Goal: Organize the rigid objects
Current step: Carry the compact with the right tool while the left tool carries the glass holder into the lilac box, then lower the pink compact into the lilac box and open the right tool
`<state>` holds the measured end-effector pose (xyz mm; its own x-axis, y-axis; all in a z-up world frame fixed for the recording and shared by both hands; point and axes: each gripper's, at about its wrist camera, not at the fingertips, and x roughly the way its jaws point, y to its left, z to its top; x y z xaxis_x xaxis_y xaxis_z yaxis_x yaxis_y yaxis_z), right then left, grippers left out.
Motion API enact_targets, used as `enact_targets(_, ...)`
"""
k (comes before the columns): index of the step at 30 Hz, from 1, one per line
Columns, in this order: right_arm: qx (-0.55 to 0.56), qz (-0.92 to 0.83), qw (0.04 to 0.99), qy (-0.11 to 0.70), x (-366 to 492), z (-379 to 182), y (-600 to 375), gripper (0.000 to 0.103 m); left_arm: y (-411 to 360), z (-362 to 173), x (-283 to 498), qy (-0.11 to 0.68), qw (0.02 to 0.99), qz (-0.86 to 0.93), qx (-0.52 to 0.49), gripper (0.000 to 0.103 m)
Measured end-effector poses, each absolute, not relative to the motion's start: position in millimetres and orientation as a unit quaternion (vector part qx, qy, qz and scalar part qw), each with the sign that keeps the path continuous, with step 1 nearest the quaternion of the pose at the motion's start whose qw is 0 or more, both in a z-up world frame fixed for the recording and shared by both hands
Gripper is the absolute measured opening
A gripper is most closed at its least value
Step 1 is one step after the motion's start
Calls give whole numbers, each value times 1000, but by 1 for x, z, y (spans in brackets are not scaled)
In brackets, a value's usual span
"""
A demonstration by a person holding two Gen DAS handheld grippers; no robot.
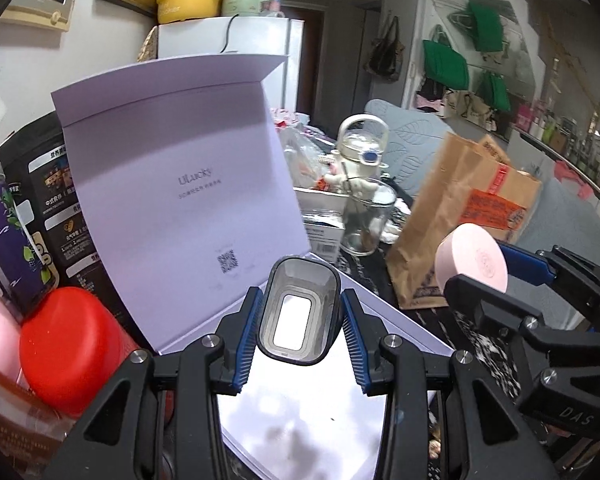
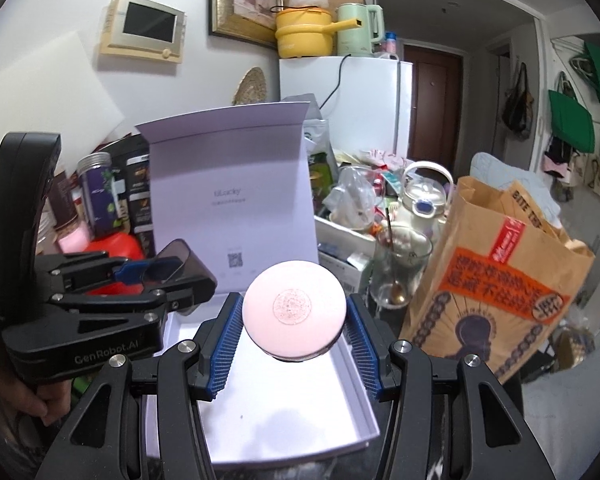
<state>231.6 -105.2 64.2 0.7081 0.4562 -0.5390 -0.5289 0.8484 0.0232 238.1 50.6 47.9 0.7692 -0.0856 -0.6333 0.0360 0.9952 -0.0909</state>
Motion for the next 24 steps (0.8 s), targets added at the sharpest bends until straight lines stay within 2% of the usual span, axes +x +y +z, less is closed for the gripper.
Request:
enact_targets(8,-61,269,913,300,263,41,-90,51,66,24,259,359,933,12,-33,39)
enact_targets(24,-83,283,864,408,302,-34,-67,51,64,-35,296,441,897,18,-28,39)
